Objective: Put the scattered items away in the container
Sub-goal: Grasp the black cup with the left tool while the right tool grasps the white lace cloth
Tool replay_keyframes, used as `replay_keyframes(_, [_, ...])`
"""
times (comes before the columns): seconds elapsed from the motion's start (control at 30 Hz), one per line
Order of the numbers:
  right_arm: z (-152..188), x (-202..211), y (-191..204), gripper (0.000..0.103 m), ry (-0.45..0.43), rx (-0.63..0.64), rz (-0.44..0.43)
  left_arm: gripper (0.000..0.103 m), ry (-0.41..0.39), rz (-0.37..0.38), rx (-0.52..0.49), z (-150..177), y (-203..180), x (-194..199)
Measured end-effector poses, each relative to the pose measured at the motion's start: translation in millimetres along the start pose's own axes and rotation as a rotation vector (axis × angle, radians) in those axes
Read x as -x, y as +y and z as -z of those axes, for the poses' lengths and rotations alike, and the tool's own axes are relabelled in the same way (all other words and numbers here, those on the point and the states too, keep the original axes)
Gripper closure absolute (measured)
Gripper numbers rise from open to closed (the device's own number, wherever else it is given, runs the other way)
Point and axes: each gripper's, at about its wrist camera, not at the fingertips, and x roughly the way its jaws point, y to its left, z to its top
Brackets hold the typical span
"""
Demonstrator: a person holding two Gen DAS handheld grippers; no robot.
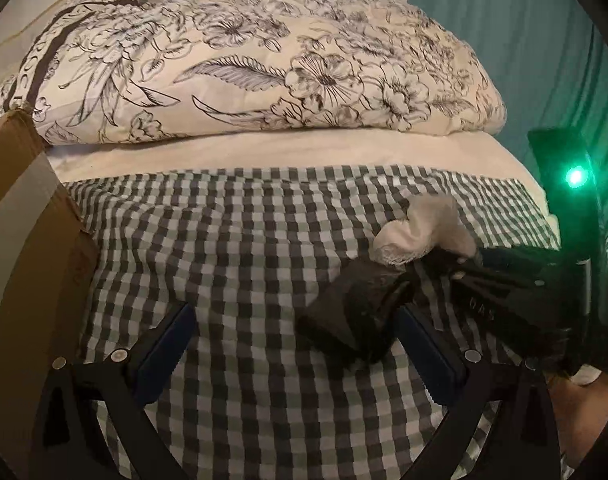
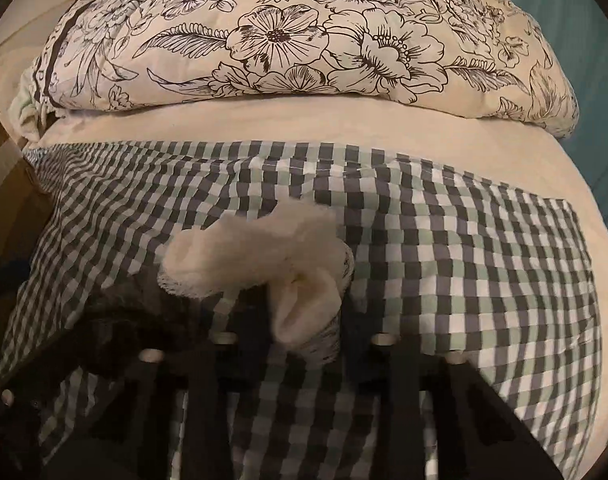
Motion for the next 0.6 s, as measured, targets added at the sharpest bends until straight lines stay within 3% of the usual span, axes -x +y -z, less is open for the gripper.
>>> replay_keyframes(0.1, [2,9,-2,0.093,-0.014,-0.021,-0.003,0.003,0.003,-0.011,-0.021,2,-8,-2])
replay_keyframes(0.13, [2,13,-3,0.094,-0.023,-0.024,0.000,0.012,0.013,-0.023,-0.032,3,-10,-4])
replay_keyframes(0.17, [3,17,-4,0.094,-0.032,-0.027,0.004,0.032,0.027,-0.030,-0.038,4,-11,-8])
replay_keyframes(0.2, [2,21,-6,0.094,-0.039,-0.034,0.005,0.043,0.050,-0.035,-0.038,5,-12,-13])
replay_keyframes(0.27, [2,30,-10,0.094,-0.055,-0.052,0.001,0.074,0.094,-0.036,-0.026,7,-11,-23])
replay_keyframes(0.43, [1,53,-14,0.094,-0.086,-0.081,-0.010,0.080,0.089,-0.039,-0.029,5,-13,-25])
replay_keyframes(0.47, [1,57,-14,0.094,-0.091,-0.087,-0.013,0.090,0.083,-0.040,-0.029,4,-13,-23])
replay_keyframes(0.5, [2,62,-14,0.094,-0.097,-0.092,-0.014,0.092,0.081,-0.044,-0.030,3,-12,-21])
replay_keyframes(0.6, [4,74,-11,0.094,-0.114,-0.107,-0.018,0.093,0.064,-0.035,-0.031,0,-10,-9])
